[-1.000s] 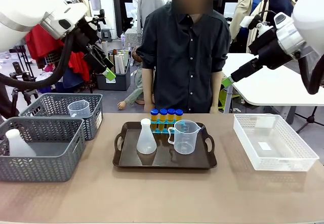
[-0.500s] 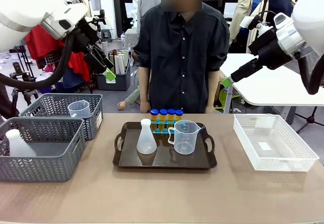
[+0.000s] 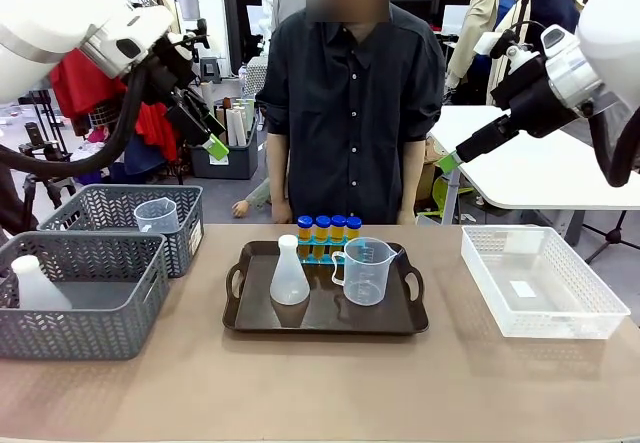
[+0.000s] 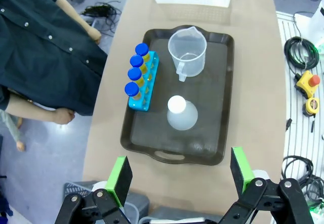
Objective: Prepare the laboratory tools.
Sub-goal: Pick up one Small flask and place it on the Handle tray.
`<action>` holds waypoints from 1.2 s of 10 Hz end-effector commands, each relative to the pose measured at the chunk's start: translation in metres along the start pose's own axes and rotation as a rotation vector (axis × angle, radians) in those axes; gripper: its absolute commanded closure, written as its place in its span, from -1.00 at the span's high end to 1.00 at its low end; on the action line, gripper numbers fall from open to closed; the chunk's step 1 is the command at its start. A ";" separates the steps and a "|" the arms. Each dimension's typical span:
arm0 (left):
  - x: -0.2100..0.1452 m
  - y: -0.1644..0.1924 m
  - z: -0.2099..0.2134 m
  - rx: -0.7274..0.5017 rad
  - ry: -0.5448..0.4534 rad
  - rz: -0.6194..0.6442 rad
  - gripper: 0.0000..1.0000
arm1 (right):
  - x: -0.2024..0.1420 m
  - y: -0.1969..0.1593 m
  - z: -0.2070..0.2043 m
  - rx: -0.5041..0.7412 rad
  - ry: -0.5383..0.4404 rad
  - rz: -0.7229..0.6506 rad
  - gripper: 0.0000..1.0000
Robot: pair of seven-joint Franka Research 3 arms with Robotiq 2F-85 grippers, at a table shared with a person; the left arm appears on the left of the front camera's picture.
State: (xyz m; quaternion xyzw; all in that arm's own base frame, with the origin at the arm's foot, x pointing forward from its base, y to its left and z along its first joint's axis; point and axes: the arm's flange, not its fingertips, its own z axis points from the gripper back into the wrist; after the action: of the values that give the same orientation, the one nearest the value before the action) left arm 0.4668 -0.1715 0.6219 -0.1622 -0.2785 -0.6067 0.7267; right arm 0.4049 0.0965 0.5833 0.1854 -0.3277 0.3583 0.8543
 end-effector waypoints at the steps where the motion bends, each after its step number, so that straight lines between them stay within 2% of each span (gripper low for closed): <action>1: 0.000 0.001 0.001 0.007 -0.003 0.005 1.00 | 0.001 0.000 0.001 0.013 -0.009 -0.004 1.00; 12: 0.000 0.001 0.001 0.007 -0.003 0.005 1.00 | 0.001 0.000 0.001 0.013 -0.009 -0.004 1.00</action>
State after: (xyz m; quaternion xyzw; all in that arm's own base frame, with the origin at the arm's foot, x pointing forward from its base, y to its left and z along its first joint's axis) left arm 0.4668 -0.1715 0.6219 -0.1622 -0.2785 -0.6067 0.7267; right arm 0.4049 0.0965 0.5833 0.1854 -0.3277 0.3583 0.8543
